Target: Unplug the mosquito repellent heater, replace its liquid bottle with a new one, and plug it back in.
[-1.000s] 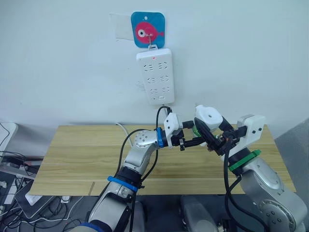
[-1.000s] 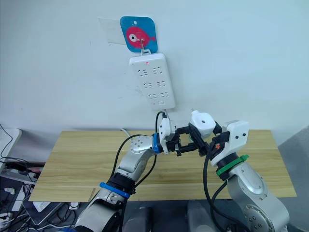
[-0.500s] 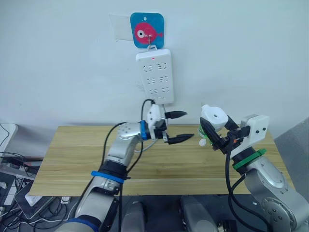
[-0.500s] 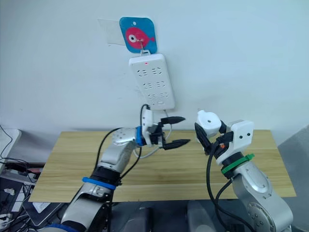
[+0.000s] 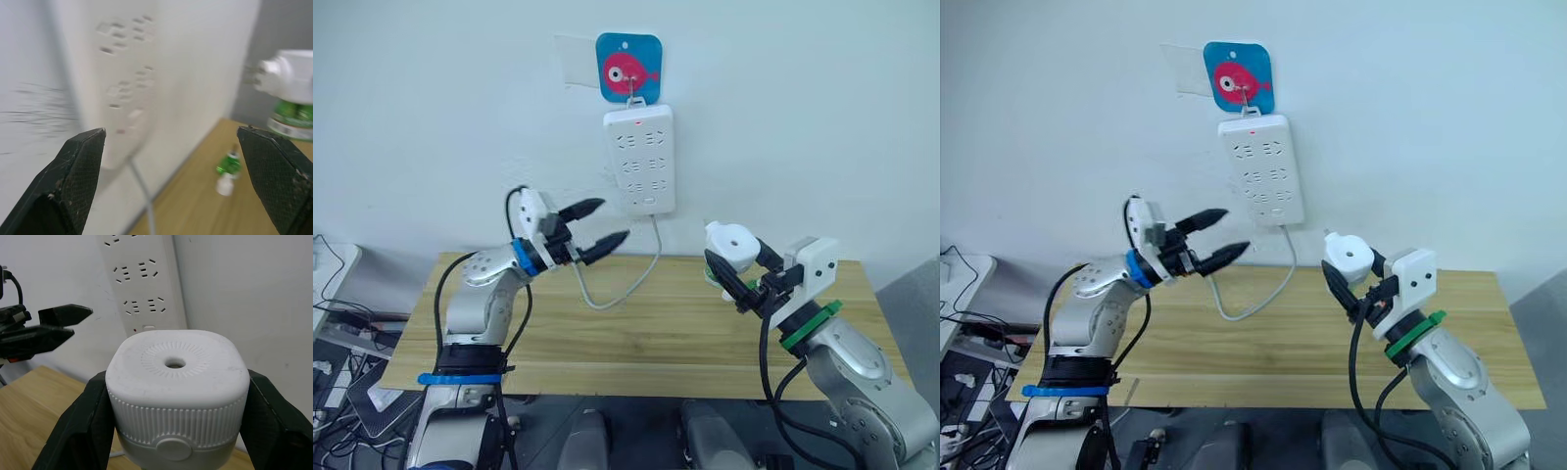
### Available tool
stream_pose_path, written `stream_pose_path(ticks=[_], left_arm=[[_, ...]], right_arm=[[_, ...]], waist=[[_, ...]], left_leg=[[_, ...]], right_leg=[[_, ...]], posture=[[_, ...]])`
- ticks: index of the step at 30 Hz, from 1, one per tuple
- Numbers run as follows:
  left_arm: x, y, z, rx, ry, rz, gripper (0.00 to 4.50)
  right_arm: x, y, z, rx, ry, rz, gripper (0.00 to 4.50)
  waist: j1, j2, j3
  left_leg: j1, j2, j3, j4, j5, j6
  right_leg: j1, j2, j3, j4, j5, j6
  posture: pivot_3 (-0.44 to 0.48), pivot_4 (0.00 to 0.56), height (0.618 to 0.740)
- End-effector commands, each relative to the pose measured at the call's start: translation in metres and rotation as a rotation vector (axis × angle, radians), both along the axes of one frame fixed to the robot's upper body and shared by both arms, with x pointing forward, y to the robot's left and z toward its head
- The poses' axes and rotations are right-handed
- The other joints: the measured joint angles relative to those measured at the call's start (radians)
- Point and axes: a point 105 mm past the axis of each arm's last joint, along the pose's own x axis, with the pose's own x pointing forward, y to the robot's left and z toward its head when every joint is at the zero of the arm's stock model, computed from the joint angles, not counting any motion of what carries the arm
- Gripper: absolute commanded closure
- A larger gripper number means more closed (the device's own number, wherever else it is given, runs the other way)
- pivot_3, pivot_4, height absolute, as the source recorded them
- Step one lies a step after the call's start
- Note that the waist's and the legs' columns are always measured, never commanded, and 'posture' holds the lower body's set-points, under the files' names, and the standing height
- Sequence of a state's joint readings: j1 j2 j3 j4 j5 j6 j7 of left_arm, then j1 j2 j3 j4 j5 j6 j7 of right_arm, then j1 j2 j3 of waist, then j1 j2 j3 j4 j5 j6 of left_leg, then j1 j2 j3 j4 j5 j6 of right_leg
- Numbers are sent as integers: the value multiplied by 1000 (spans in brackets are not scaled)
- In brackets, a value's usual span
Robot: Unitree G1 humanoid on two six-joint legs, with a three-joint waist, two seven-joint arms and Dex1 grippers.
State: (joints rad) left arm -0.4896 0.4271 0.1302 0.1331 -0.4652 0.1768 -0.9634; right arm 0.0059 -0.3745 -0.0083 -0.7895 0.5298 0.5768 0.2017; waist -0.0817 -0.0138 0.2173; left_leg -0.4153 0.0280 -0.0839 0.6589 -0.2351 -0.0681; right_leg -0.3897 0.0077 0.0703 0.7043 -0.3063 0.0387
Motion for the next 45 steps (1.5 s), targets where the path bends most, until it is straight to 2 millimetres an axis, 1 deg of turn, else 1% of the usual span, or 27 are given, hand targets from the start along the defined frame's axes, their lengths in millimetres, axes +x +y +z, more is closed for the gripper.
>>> stream_pose_path(ticks=[1,3,5,10,16,18,21,24,27,30,35,36,39,42,45], left_arm=[[6,11,18,-12,-52,33,0],[11,14,23,-10,-59,40,0],[18,12,26,4,-62,10,0],[35,-11,29,70,-75,-99,0],[55,-27,31,94,-85,-134,0],[56,-33,31,87,-81,-167,0],[51,-41,33,72,-69,-248,0],[47,-41,37,50,-34,-298,0],[47,-37,42,8,-2,-301,584],[45,-35,44,-7,18,-311,1579],[44,-31,42,4,36,-299,3141],[45,-31,43,-2,41,-296,3233],[45,-32,43,-8,42,-294,3232],[46,-36,42,4,36,-292,3232],[46,-37,42,14,34,-296,3232]], right_arm=[[-3,5,14,8,-67,36,1516],[-3,5,16,6,-69,38,1516],[-1,5,18,10,-71,39,1516],[1,13,18,4,-74,72,1516],[5,17,22,1,-86,87,1516],[7,18,24,-3,-93,87,1516],[10,17,27,-9,-103,76,1516],[14,16,32,-8,-114,61,1516],[18,18,36,-1,-125,57,1516],[20,21,39,2,-129,58,1516],[19,29,40,6,-130,83,1516],[19,32,41,7,-130,92,1516],[22,41,41,7,-120,105,1516],[30,51,37,2,-98,97,1516],[34,55,33,-7,-77,78,1516]], waist=[[2,-2,-1],[2,-3,-2],[3,-3,-2],[5,-3,-2],[0,-3,-2],[1,-3,-2],[1,-4,-3],[-2,-4,-3],[-2,-4,-3],[-3,-4,-3],[-2,-3,-2],[-2,-3,-2],[-2,-3,-2],[-2,-3,-2],[-2,-3,-2]], left_leg=[[0,0,0,0,0,0],[0,0,0,-1,0,0],[0,0,0,-1,0,0],[0,0,0,-1,0,0],[-1,-1,0,-1,0,0],[-1,-1,-1,-1,0,0],[-1,-1,-1,0,0,0],[-2,-1,-1,-1,0,0],[-2,-1,-2,-1,0,0],[-2,0,-2,-1,0,0],[-2,0,-2,-1,0,0],[-2,0,-2,-1,0,0],[-2,0,-2,-1,0,0],[-2,0,-2,-1,0,0],[-2,0,-2,-1,0,0]], right_leg=[[0,0,0,0,0,0],[0,0,0,-1,0,0],[0,0,-1,-1,0,0],[0,0,-1,-1,0,0],[0,0,-1,-2,0,0],[0,0,-2,-1,0,0],[0,0,-2,-1,0,0],[0,0,-2,-3,0,0],[0,0,-2,-2,0,0],[0,1,-2,-2,0,0],[0,1,-2,-2,0,0],[0,0,-2,-2,0,0],[0,0,-2,-2,0,0],[0,0,-2,-2,0,0],[0,0,-2,-2,0,0]], posture=[[-23,137,740],[-20,140,740],[-22,145,740],[-25,148,740],[-48,155,740],[-48,155,740],[-58,158,740],[-63,162,740],[-63,162,740],[-57,166,740],[-53,174,740],[-53,175,740],[-53,176,740],[-56,179,740],[-57,181,740]])
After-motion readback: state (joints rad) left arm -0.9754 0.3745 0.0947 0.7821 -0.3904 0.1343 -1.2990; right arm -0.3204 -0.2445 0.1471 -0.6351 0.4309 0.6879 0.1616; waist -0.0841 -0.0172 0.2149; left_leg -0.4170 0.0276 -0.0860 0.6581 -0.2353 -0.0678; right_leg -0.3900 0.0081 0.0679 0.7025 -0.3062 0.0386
